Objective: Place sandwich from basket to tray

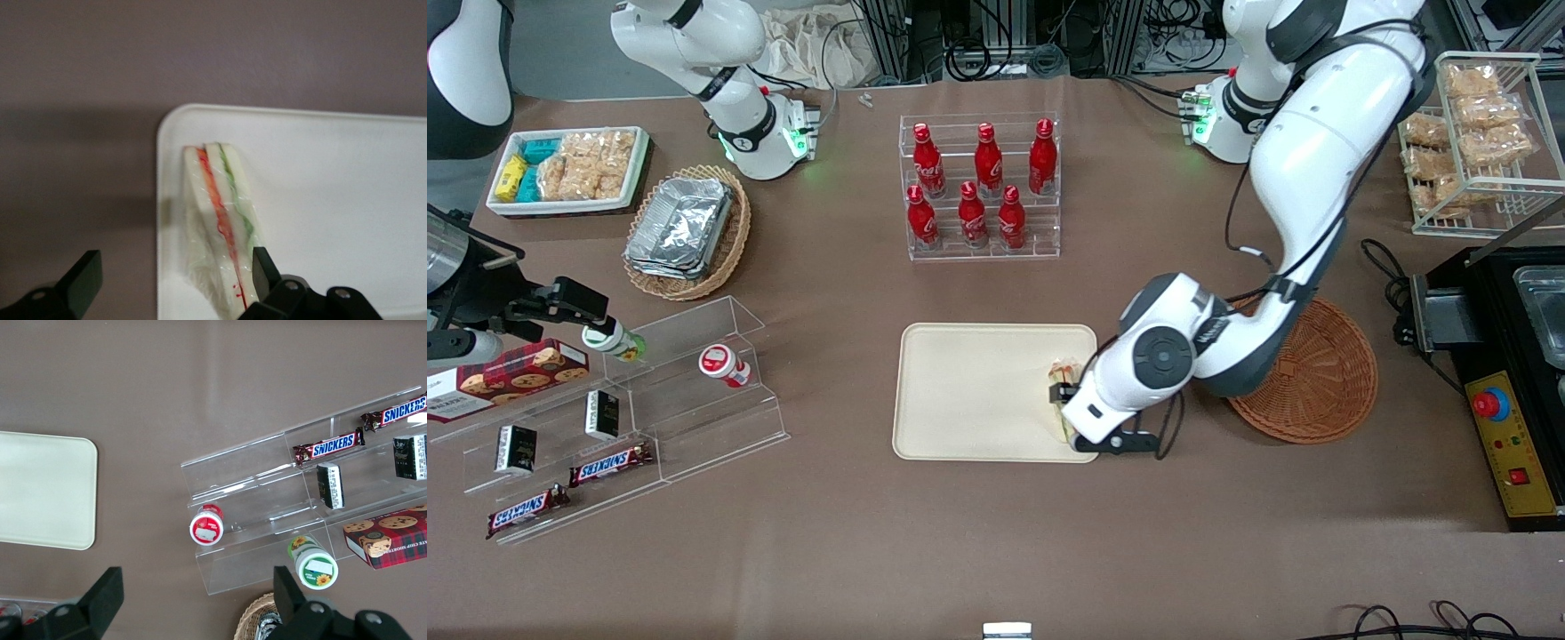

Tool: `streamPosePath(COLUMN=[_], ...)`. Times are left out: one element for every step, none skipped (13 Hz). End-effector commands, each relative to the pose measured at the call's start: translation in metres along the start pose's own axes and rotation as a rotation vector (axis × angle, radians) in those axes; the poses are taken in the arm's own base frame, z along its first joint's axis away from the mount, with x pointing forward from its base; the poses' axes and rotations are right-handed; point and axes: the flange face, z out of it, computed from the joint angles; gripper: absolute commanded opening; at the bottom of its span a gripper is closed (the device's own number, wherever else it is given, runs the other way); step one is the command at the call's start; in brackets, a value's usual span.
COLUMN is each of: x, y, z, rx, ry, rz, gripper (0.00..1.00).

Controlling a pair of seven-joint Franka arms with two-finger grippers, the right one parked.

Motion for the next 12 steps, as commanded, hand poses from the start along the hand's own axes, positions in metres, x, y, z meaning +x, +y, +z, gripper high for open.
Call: streamPosePath(x=[0.006, 0.008, 0.010, 0.013, 0.012, 0.005, -0.007, -0.019, -0.025, -0.032, -0.037, -0.040], y=[-0.041, -0.058, -0.075, -0.103, -0.126, -0.142, -0.146, -0.146, -0.159, -0.175, -0.195, -0.214], z=[-0.077, -0.106, -0.132, -0.158, -0.183, -0.206, -0.231, -0.246, -0.255, -0.262, -0.268, -0.269], rx=[0.053, 0.070, 0.084, 0.099, 0.118, 0.142, 0.166, 0.186, 0.196, 0.173, 0.124, 0.105], ry=[0.046, 0.068, 0.089, 0.104, 0.111, 0.111, 0.117, 0.124, 0.136, 0.130, 0.120, 0.142], rz=[-0.063, -0.089, -0.114, -0.159, -0.197, -0.225, -0.233, -0.239, -0.262, -0.300, -0.350, -0.380], gripper=[1.00, 1.00, 1.00, 1.00, 1.00, 1.00, 1.00, 1.00, 1.00, 1.00, 1.00, 1.00])
